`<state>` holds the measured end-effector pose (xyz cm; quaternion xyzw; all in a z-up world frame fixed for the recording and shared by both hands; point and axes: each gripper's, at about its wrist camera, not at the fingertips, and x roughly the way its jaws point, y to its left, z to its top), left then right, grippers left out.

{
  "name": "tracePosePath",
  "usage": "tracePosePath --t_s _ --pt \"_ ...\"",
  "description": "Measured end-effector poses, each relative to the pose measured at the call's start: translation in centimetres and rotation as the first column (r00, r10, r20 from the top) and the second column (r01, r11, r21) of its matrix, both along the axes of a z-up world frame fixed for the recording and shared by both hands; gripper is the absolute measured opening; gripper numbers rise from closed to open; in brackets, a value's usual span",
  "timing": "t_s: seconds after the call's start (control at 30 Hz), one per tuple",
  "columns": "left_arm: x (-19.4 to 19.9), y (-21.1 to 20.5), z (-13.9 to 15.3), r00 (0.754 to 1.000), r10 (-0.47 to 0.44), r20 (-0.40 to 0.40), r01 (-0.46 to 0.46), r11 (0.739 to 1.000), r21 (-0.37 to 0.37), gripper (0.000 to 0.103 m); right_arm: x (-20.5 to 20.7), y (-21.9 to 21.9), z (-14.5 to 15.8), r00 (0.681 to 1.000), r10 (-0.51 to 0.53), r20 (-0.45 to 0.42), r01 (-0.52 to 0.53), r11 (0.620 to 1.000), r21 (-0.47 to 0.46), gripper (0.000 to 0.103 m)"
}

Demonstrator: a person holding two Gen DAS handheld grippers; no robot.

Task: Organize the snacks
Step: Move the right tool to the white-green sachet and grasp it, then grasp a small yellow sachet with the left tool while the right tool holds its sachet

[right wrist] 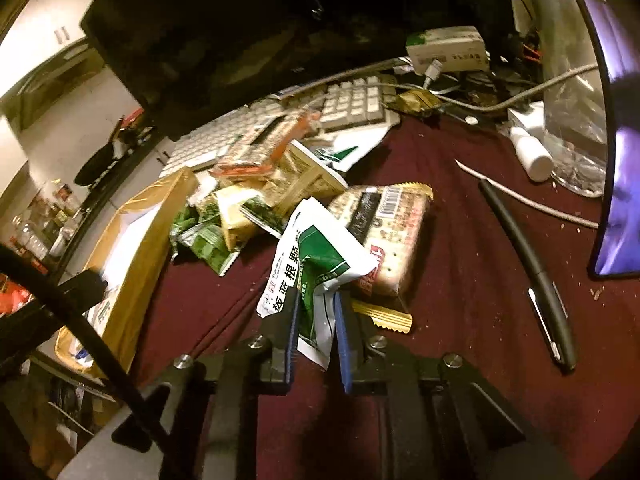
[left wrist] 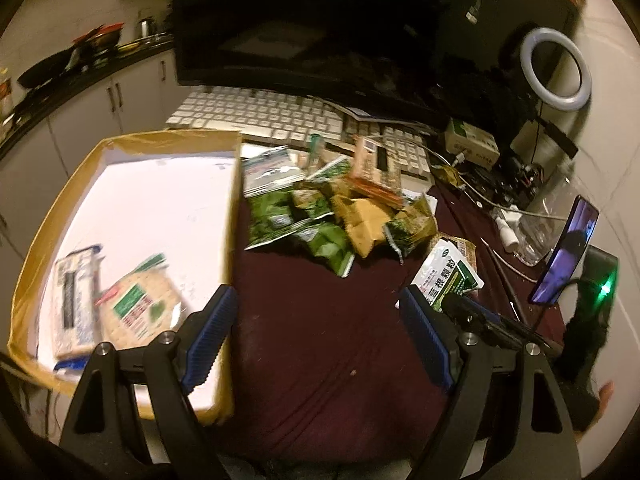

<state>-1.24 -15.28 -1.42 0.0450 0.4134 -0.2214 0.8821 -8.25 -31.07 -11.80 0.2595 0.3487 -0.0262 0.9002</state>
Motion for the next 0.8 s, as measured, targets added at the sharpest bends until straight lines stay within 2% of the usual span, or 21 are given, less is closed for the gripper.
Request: tracePosePath --t_s 0.13,0.27,0.33,0.4,0.5,0.57,0.63,0.73,0.77,0.8 --pt "1.3 -3.0 -0.3 0.998 -0.057 0.008 0.057 0.998 0.041 0.084 -1.1 -1.1 0.6 0.998 -0.004 0.068 0.003 1.0 0.017 0.015" --pt "2.8 -6.3 -1.0 0.992 -0.125 -0.017 0.126 0.99 0.063 0.083 -1.6 -1.8 0.1 0.997 -0.029 0.067 0.027 0.999 0.03 0.015" --pt "3.3 -7.7 -1.4 0.988 -0.154 -0.018 0.155 0.985 0.072 0.083 -2.1 -2.3 0.4 0.994 -0.035 0.106 0.029 0.998 0.052 0.015" --pt "3.8 -9.5 -1.9 0.982 -0.188 -0.01 0.188 0.977 0.105 0.083 -2.0 -2.3 0.4 0.995 -0.051 0.09 0.049 0.999 0.021 0.015" --pt "4.3 -11.9 -2.6 0.969 -0.246 0.015 0.241 0.958 0.158 0.083 -1.7 -2.8 -0.1 0.997 -0.054 0.051 0.052 0.998 0.045 0.015" --pt "4.9 -13.3 -3.3 0.961 -0.275 0.006 0.269 0.946 0.181 0.071 -1.6 -2.9 -0.4 0.998 -0.064 0.028 0.063 0.997 0.048 0.015" --pt "5.6 -14.4 -4.1 0.958 -0.287 -0.026 0.286 0.936 0.203 0.065 -1.7 -3.0 -0.6 0.998 -0.067 0.021 0.066 0.996 0.054 0.015" --pt "6.2 -15.5 -5.0 0.954 -0.298 -0.045 0.3 0.926 0.229 0.063 -1.8 -2.9 -0.6 0.997 -0.069 0.022 0.068 0.996 0.052 0.015" --pt "6.1 -15.6 -5.2 0.954 -0.297 -0.042 0.298 0.925 0.237 0.052 -1.8 -2.9 -0.7 0.997 -0.069 0.023 0.067 0.996 0.057 0.015" --pt "6.0 -15.7 -5.3 0.954 -0.297 -0.034 0.296 0.923 0.246 0.051 -1.8 -3.0 -0.7 0.997 -0.069 0.023 0.068 0.996 0.059 0.015"
